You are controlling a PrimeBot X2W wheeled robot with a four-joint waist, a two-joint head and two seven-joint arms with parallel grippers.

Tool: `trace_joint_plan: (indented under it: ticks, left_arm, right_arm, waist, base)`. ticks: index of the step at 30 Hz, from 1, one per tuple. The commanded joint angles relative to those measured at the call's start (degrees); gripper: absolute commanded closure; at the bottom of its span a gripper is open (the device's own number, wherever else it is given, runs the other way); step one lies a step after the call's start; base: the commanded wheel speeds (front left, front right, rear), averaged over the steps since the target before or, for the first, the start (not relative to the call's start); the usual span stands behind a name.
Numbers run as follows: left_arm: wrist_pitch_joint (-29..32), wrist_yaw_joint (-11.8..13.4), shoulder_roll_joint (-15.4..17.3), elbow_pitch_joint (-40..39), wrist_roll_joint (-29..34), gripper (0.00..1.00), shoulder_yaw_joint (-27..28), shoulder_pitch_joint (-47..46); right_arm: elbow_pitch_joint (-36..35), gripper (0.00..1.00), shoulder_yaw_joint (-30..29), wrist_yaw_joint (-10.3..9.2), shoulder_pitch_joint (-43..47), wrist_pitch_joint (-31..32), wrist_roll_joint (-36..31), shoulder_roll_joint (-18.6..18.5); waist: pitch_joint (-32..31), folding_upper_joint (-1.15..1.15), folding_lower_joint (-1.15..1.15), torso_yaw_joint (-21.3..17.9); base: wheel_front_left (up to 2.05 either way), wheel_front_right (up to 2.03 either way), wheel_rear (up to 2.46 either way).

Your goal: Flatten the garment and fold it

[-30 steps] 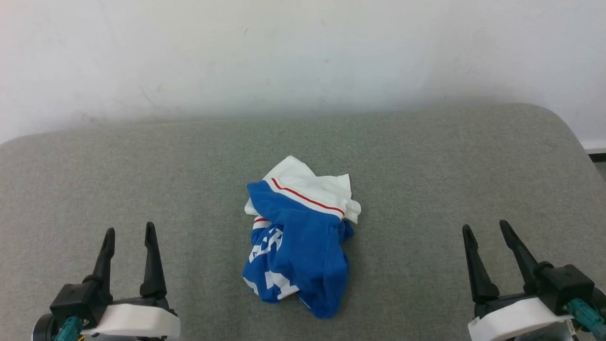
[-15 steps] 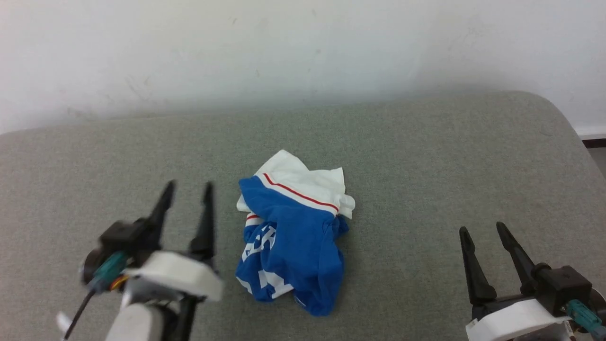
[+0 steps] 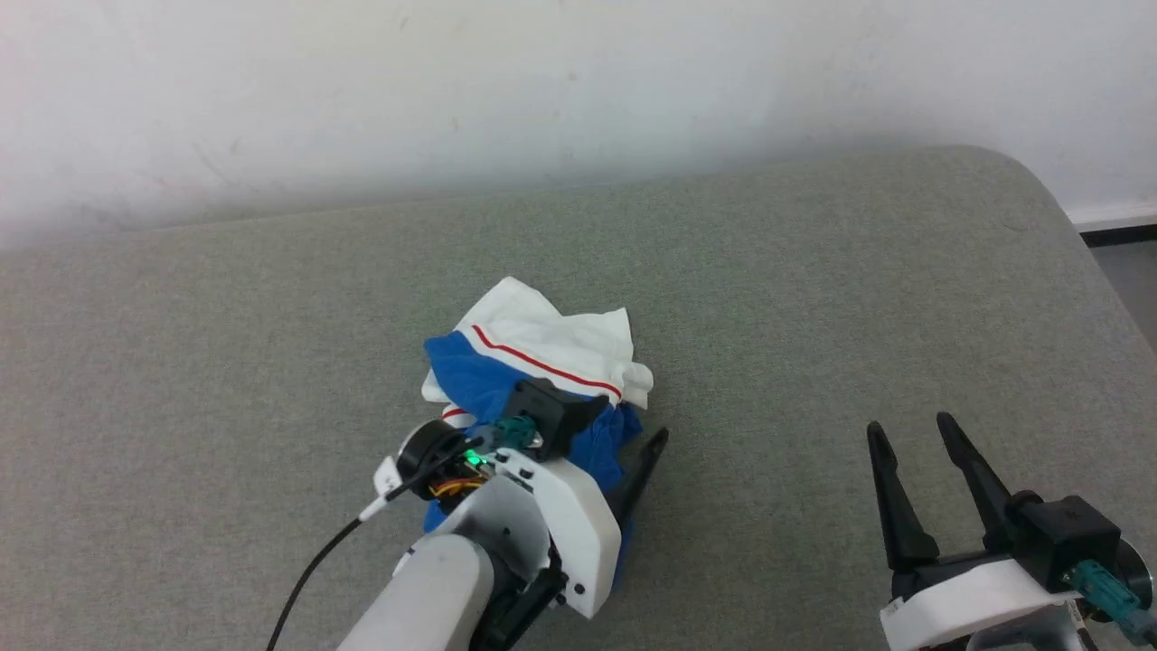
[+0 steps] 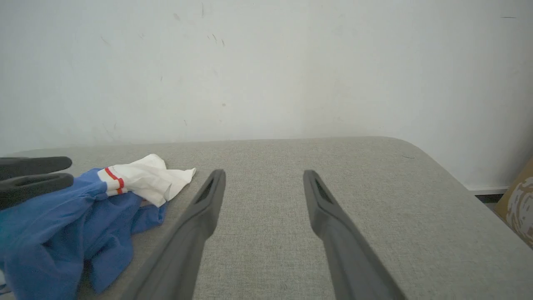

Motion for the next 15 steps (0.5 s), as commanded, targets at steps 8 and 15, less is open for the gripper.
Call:
trace_joint_plan:
  ticks: [8,15]
  left_arm:
    - [9.0,-0.4,3.6,4.8,2.2,0.7,-4.2,-2.0]
    - [9.6,0.6,6.4,3.0,5.2,1.0,-4.9,-3.2]
  right_arm:
    - [1.1,0.0,0.1,-0.04,-0.8,-0.7,0.5,0.1]
    - [1.3,0.0,0.6,-0.04,-0.9,-1.6,0.9,0.1]
  waist:
    - [0.1,0.0,-0.01,-0.6]
    - [-0.1,0.0,-0.01,0.2]
  base:
    - [0.0,0.0,0.0]
    - [0.0,0.0,0.0]
